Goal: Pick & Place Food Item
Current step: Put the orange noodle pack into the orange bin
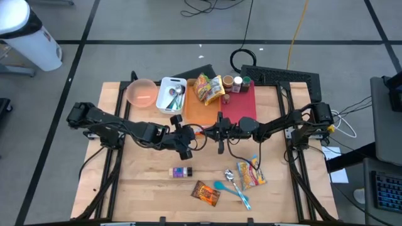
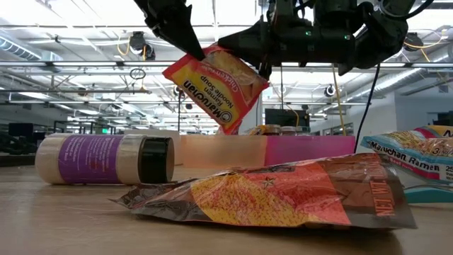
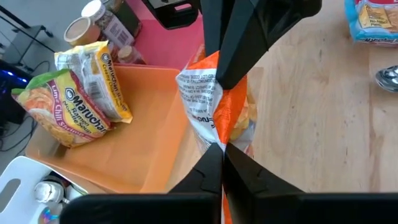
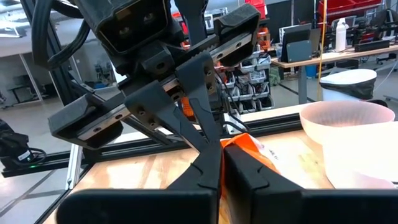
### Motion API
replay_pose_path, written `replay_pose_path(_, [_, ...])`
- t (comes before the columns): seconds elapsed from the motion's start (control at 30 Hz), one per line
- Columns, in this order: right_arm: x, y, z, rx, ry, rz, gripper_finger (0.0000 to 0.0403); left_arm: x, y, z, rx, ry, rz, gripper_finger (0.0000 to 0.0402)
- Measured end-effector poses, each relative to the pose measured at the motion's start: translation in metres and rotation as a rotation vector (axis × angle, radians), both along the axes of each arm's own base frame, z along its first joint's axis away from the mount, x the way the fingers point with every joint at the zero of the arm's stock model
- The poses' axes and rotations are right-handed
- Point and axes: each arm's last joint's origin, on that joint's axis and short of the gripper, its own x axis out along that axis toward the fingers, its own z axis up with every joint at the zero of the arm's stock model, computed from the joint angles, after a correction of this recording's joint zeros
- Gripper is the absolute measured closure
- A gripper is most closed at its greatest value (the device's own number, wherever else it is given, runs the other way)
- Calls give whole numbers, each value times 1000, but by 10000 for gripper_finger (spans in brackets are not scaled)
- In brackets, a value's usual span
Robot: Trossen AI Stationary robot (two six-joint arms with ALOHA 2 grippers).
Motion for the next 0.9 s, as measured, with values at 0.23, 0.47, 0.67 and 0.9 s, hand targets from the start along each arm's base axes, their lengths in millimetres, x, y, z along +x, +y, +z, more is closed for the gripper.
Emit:
replay_pose_path(0.23, [0,0,1,2,-5,1,329,1,5,0,20,11,-6,398])
replay_pose_path(0.47, [-6,-5,14,-68,-18,-30,197,-1,23,9,26,20,28,399])
replay_pose_path(0.67, [-21,-21,39,-150,-3,-151,128,-5,52,45,51,35,90,399])
replay_pose_path(0.9, [-43,-36,52,-277,26,-232,103,-10,98,87,90,30,139,400])
